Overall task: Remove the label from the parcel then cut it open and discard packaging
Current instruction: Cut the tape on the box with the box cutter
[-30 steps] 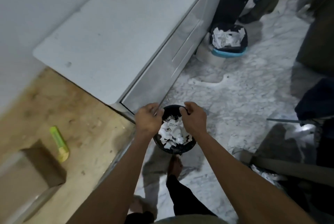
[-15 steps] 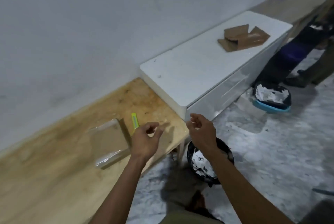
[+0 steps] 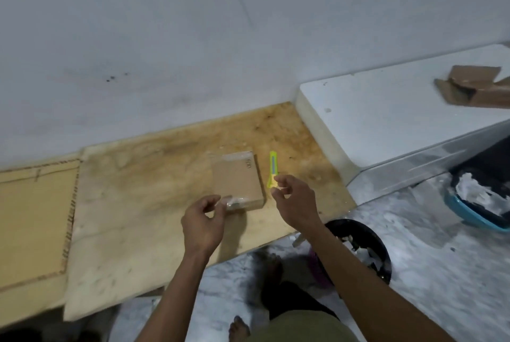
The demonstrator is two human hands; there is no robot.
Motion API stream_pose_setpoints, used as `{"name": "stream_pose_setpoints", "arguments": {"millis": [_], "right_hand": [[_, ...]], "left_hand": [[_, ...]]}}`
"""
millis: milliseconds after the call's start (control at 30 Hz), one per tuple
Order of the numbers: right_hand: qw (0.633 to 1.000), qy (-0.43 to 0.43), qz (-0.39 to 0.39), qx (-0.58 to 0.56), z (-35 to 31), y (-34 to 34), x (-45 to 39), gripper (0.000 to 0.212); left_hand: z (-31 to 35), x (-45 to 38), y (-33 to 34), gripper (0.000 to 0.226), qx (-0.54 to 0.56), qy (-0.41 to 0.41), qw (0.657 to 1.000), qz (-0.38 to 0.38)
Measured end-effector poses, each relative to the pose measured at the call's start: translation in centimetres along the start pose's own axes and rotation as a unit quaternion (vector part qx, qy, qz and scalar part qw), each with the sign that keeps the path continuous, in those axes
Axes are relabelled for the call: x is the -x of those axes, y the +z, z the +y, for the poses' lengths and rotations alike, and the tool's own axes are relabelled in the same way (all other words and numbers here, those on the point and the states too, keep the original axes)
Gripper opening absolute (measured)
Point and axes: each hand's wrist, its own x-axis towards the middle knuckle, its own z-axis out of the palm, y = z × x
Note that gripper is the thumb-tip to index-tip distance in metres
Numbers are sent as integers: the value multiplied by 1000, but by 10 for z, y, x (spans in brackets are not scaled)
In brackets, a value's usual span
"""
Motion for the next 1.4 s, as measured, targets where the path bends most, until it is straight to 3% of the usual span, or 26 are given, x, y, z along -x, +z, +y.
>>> {"name": "stream_pose_setpoints", "arguments": {"millis": [67,200,467,633,767,967,1133,1300,1400], "right_hand": [[1000,12,-10,9,1,10,-17,23],[999,42,-17,31,12,23,-58,23],[990,110,-12,89,41,37,-124,23],[984,153,15,93,48,45,-147,15],[981,151,-1,123,54,50,-155,23],[971,189,-12,145,45,60,-159,25],[969,232,-15,84,37,66,-164,20],[986,168,-18,-10,31,57,-169,18],[975,171,-68,-125,26,53,-174,19]], "left_hand": [[-7,-10,3,4,-8,-6,1000,15],[-20,-39,18,32,-31,-27,998,42],[-27,-84,64,60,-112,-33,993,29],[-28,-97,88,64,-159,-43,986,5],[-25,-97,97,66,-224,-44,974,-5],[-22,-91,101,66,-214,-54,975,14],[-25,-92,103,66,-232,-41,972,17],[-27,-92,106,66,-247,-56,967,26],[-29,-92,108,64,-263,-59,962,31]]}}
